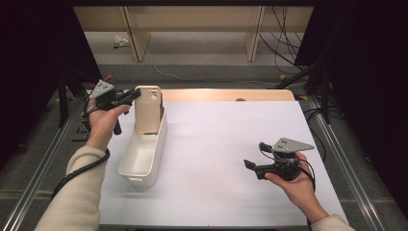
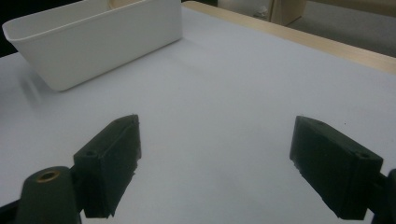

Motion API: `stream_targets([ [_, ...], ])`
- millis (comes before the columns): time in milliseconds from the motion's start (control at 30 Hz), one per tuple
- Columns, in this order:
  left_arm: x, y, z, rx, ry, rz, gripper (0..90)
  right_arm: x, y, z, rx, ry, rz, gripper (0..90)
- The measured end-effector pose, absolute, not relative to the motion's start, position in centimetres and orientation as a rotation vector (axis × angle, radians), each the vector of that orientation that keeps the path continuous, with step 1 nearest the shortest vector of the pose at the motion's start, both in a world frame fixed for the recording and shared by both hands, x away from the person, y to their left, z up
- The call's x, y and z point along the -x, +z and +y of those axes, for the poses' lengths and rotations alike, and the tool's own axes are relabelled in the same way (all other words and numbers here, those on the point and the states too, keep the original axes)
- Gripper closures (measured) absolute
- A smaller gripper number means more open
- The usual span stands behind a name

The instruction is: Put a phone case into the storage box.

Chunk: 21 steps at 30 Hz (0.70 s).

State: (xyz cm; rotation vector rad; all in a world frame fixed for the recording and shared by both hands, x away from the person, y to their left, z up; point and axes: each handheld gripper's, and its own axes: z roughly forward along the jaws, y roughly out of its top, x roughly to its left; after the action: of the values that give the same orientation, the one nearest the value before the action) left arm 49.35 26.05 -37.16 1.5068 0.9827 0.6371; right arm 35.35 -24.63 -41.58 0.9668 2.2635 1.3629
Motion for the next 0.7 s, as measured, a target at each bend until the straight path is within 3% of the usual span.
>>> stream_targets([
  [700,-50.3,-38.6,26.0,-1.519,0.624,1.002,81.4,-35.4,-41.6,-24.6,-0.965,1.367,2.263,17.3],
])
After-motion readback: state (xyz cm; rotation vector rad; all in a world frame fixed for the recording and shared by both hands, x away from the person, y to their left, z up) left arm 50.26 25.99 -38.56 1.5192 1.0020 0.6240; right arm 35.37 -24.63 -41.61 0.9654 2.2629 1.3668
